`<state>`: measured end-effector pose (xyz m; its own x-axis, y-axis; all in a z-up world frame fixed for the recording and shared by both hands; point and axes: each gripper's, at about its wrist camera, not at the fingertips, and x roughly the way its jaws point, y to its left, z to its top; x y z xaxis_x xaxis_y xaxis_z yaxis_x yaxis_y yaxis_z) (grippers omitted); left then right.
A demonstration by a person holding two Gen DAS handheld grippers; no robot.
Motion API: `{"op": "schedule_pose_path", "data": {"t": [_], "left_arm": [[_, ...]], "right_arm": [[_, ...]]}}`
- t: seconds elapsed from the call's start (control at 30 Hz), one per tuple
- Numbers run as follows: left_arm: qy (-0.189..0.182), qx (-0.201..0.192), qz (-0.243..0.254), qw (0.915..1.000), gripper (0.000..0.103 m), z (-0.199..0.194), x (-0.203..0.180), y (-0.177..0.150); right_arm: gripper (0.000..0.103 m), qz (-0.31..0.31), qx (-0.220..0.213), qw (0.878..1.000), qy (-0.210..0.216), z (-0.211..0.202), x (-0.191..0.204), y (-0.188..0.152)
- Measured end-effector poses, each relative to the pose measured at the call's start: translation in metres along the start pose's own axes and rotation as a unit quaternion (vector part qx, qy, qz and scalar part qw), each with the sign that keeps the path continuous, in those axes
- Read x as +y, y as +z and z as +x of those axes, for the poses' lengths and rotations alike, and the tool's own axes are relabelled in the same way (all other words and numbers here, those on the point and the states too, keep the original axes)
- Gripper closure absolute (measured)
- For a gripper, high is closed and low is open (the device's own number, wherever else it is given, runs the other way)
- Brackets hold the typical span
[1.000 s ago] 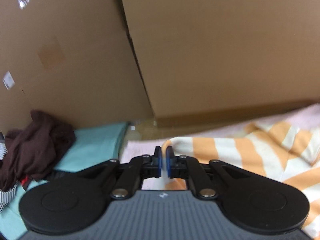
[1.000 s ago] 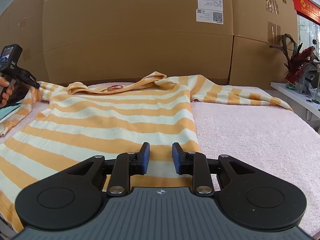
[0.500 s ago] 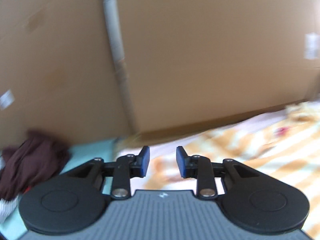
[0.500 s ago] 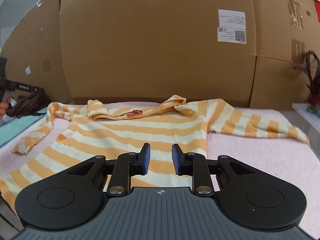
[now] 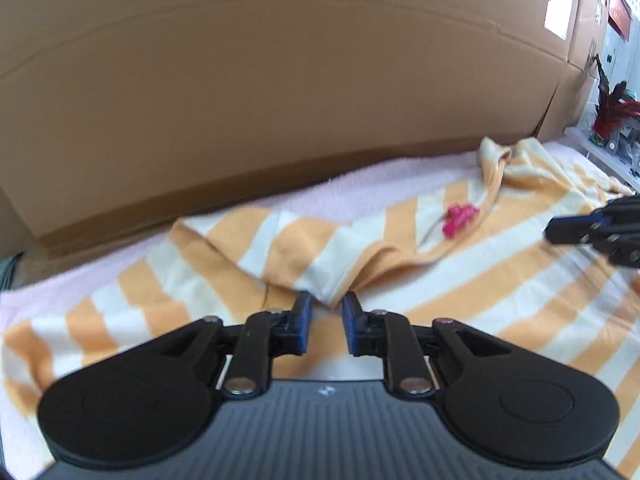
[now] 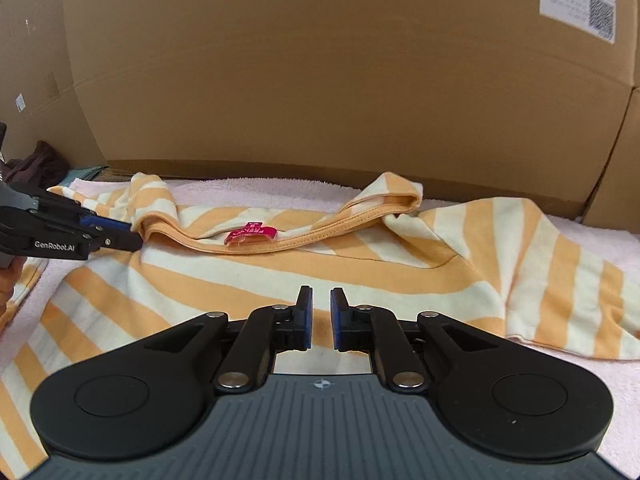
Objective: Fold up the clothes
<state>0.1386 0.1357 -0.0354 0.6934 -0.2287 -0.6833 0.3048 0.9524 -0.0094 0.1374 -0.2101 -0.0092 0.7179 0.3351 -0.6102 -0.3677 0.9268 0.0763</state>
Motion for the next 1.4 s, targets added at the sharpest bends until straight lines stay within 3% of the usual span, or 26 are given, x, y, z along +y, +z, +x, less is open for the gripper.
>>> {"op": "schedule_pose_path", "data": {"t": [0.17, 0.27, 0.43, 0.5, 0.57, 0.63, 0.73, 0.83, 0.9, 1.0, 1.03, 1.07, 1.1, 1.17, 1.2, 1.3, 1.4], "left_arm": [[-0.013, -0.018, -0.031, 0.9993, 0.085, 0.010, 0.009, 0.025], [-0.008, -0.029, -0.074, 0.9968, 0.075, 0.020, 0.021, 0.035], [0.013, -0.053, -0.152, 0.9869, 0.073, 0.044, 0.043, 0.029], [0.015, -0.079, -0.175, 0.9813, 0.066, 0.049, 0.051, 0.018], [0.026, -0.100, -0.149, 0.9835, 0.063, 0.048, 0.049, 0.013], [0.062, -0.122, -0.119, 0.9833, 0.050, 0.043, 0.042, 0.011], [0.091, -0.157, -0.085, 0.9797, 0.050, 0.032, 0.033, 0.008], [0.095, -0.191, -0.032, 0.9764, 0.054, 0.017, 0.018, 0.004], [0.067, -0.170, -0.020, 0.9830, 0.052, 0.021, 0.013, 0.004], [0.070, -0.106, -0.030, 0.9914, 0.052, 0.041, 0.017, 0.006], [0.078, -0.100, -0.048, 0.9907, 0.049, 0.043, 0.024, 0.007], [0.085, -0.099, -0.068, 0.9892, 0.048, 0.043, 0.033, 0.007], [0.092, -0.097, -0.087, 0.9872, 0.048, 0.044, 0.041, 0.007], [0.113, -0.095, -0.117, 0.9820, 0.043, 0.044, 0.056, 0.007], [0.130, -0.093, -0.128, 0.9788, 0.041, 0.044, 0.060, 0.007], [0.176, -0.085, -0.154, 0.9684, 0.043, 0.044, 0.072, 0.006], [0.192, -0.079, -0.163, 0.9646, 0.039, 0.045, 0.078, 0.005]], "right_arm": [[0.093, -0.005, 0.005, 1.000, 0.006, 0.033, 0.001, 0.017], [0.090, -0.006, 0.002, 1.000, 0.003, 0.050, 0.001, 0.029], [0.090, 0.070, -0.021, 0.997, -0.012, 0.075, -0.020, 0.045], [0.090, 0.122, -0.035, 0.992, -0.016, 0.073, -0.038, 0.039], [0.094, 0.174, -0.049, 0.983, -0.020, 0.071, -0.055, 0.033], [0.093, 0.226, -0.062, 0.972, -0.024, 0.069, -0.072, 0.026], [0.091, 0.303, -0.082, 0.949, -0.030, 0.066, -0.098, 0.017], [0.084, 0.287, -0.096, 0.952, -0.042, 0.043, -0.093, 0.012], [0.071, 0.264, -0.070, 0.962, -0.015, 0.036, -0.085, 0.013], [0.073, 0.235, -0.037, 0.971, 0.011, 0.028, -0.076, 0.011], [0.077, 0.231, -0.031, 0.972, 0.007, 0.029, -0.075, 0.008], [0.095, 0.231, -0.032, 0.972, -0.013, 0.029, -0.081, 0.006], [0.103, 0.232, -0.033, 0.972, -0.034, 0.030, -0.087, 0.005], [0.103, 0.265, -0.053, 0.959, -0.087, 0.022, -0.110, -0.002], [0.096, 0.281, -0.064, 0.951, -0.113, 0.018, -0.122, -0.006], [0.088, 0.297, -0.065, 0.945, -0.124, -0.002, -0.135, -0.012], [0.080, 0.312, -0.065, 0.938, -0.133, -0.022, -0.149, -0.018]]}}
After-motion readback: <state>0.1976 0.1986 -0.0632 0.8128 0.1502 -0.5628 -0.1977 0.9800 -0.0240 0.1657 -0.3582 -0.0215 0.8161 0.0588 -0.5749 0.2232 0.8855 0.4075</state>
